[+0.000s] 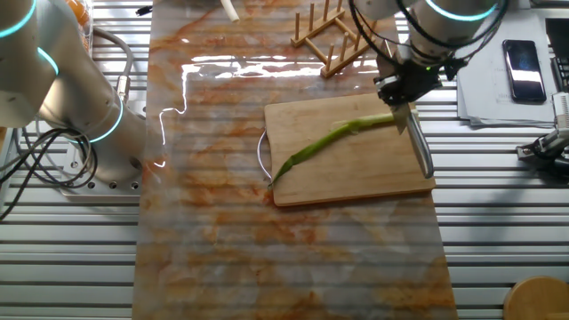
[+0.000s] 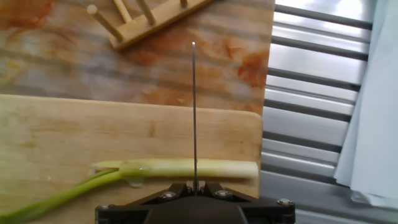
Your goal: Chop the scallions
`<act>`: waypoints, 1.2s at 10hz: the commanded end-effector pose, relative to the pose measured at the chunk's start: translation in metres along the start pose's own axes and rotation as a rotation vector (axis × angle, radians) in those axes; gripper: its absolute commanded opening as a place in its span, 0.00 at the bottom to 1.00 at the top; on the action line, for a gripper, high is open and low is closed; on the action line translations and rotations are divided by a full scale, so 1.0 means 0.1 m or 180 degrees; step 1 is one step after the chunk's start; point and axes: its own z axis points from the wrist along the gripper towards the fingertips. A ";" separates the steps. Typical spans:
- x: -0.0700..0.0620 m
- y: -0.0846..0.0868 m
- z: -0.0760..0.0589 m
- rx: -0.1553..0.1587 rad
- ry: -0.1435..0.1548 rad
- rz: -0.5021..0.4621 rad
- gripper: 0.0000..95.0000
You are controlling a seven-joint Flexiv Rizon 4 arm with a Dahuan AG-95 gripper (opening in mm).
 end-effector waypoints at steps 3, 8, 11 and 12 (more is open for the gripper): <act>-0.04 -0.02 0.03 0.0033 0.0041 0.0116 0.00; -0.04 -0.05 0.08 0.0161 0.0063 0.0100 0.00; -0.03 -0.03 0.10 0.0072 0.0031 -0.0021 0.00; -0.01 0.01 0.10 0.0056 0.0000 -0.0025 0.00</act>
